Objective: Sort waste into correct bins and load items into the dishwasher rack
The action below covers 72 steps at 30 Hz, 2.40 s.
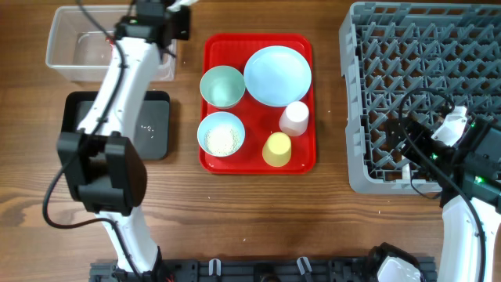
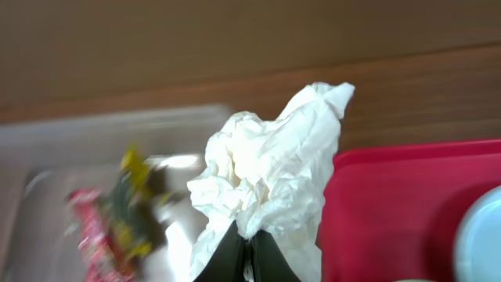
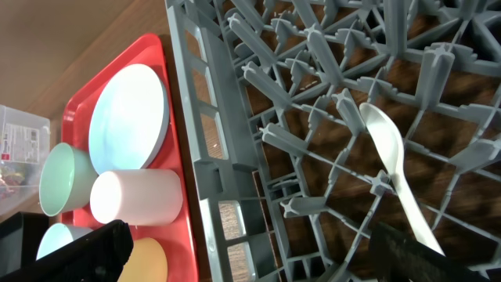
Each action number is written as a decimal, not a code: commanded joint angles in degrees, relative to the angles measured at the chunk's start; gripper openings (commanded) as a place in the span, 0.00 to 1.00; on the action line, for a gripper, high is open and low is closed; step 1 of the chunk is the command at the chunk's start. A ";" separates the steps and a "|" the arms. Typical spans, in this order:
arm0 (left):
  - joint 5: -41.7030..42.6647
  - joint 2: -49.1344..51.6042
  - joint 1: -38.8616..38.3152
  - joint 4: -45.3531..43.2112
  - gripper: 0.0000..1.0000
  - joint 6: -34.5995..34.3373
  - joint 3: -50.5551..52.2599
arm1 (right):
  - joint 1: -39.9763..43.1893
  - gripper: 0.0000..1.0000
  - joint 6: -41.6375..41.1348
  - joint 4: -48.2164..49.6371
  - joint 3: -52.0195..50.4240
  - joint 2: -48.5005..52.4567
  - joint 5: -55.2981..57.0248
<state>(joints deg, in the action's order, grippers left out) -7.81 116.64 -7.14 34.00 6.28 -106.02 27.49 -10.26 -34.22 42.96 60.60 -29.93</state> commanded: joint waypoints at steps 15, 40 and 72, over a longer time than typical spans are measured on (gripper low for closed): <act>19.06 -5.31 2.97 22.12 1.00 -3.76 -0.07 | 0.28 1.00 -0.37 0.07 0.79 0.37 0.55; 12.74 -4.79 -18.51 27.96 0.99 -17.22 22.25 | 0.28 1.00 -0.39 -0.15 0.79 0.37 0.52; 11.78 -3.37 -23.04 22.73 0.62 -17.25 22.56 | 0.28 1.00 -0.33 -0.33 0.44 5.27 0.57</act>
<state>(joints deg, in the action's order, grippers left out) 4.34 112.71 -29.98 58.19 -10.68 -84.25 27.49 -10.28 -34.70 42.96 65.56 -29.91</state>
